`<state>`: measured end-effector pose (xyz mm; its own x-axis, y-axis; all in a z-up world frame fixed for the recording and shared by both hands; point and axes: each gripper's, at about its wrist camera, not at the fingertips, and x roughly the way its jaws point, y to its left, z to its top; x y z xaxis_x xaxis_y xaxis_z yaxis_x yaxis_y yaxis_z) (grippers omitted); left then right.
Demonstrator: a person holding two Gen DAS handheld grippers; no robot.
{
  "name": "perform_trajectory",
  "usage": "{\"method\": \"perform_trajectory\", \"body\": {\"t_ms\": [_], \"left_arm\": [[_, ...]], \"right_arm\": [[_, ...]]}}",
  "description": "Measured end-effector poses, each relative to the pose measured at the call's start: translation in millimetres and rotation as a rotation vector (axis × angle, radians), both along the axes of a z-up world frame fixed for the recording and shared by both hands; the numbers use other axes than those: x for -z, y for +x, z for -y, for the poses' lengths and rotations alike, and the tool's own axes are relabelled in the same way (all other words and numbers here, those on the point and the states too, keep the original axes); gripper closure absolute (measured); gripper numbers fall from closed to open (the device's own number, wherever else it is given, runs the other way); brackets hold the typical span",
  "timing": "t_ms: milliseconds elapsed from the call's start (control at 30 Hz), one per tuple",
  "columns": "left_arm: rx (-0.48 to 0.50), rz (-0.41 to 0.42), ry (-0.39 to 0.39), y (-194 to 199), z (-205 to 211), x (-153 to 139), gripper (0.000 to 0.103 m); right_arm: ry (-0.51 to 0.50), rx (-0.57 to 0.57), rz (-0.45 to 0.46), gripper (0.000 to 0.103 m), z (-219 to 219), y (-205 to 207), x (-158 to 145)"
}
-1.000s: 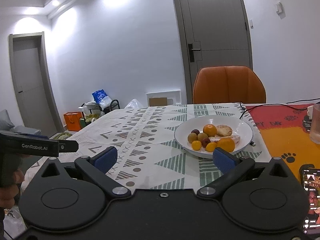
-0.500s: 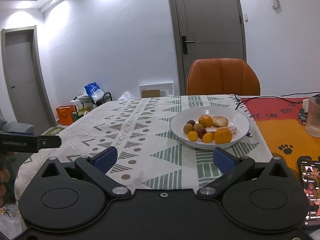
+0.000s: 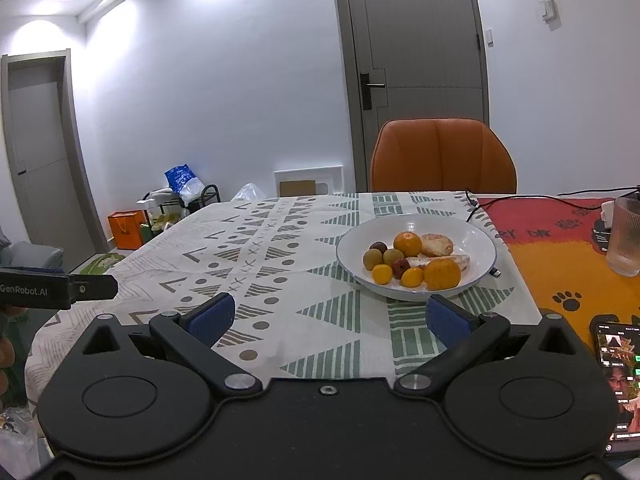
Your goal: Organize fruits
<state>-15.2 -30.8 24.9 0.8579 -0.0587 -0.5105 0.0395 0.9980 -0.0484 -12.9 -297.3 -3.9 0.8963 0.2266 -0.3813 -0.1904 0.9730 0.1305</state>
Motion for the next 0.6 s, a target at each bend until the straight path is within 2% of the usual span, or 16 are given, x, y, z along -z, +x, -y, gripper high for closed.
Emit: {"method": "perform_trajectory", "body": {"t_ms": [600], "left_arm": [[-0.006, -0.003, -0.012, -4.4, -5.2, 2.1, 0.005]], "right_arm": [[-0.005, -0.007, -0.005, 0.000, -3.6, 1.4, 0.9]]}}
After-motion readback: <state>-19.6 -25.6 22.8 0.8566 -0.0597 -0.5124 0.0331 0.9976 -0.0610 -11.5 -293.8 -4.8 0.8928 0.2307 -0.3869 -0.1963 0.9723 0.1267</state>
